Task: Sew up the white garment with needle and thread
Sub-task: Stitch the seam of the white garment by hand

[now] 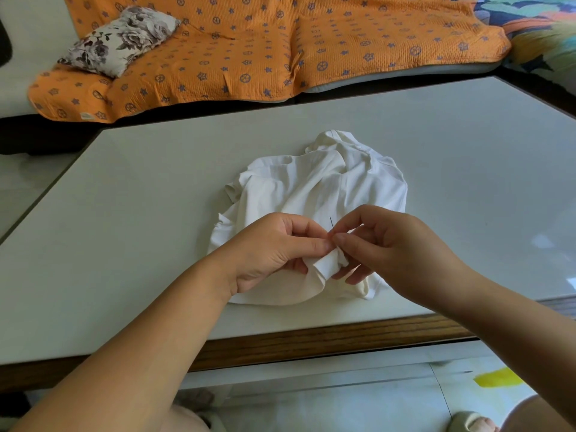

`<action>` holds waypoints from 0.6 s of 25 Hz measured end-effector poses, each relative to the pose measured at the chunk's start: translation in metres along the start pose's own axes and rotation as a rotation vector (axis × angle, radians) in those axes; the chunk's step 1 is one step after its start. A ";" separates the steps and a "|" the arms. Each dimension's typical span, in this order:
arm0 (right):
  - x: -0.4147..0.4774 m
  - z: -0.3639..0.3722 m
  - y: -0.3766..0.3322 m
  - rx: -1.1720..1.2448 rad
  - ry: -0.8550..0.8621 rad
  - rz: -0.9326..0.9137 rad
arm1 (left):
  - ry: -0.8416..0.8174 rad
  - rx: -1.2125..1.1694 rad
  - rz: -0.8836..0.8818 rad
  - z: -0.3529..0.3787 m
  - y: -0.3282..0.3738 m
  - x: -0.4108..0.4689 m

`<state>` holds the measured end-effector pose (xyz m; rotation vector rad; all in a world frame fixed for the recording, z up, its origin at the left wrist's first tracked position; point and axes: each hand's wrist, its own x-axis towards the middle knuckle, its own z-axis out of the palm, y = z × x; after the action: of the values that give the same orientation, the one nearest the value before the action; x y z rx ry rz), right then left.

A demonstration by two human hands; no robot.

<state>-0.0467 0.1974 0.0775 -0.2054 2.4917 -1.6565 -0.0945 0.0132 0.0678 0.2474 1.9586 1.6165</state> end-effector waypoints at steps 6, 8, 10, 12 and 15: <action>0.004 -0.004 -0.002 -0.146 0.127 -0.081 | 0.034 -0.089 -0.045 0.002 0.002 0.000; 0.008 -0.007 -0.002 -0.093 0.183 -0.083 | 0.055 -0.073 -0.067 0.001 0.001 0.000; 0.014 -0.010 -0.003 0.179 0.182 -0.030 | 0.075 -0.053 -0.082 0.002 0.001 0.001; 0.020 -0.014 -0.006 0.550 0.136 0.057 | 0.084 -0.028 -0.086 0.002 0.000 0.001; 0.027 -0.023 -0.006 0.873 0.150 0.130 | 0.072 0.035 -0.093 -0.001 0.000 0.000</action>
<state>-0.0778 0.2105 0.0906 0.1821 1.5787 -2.5526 -0.0948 0.0126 0.0676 0.1114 2.0225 1.5527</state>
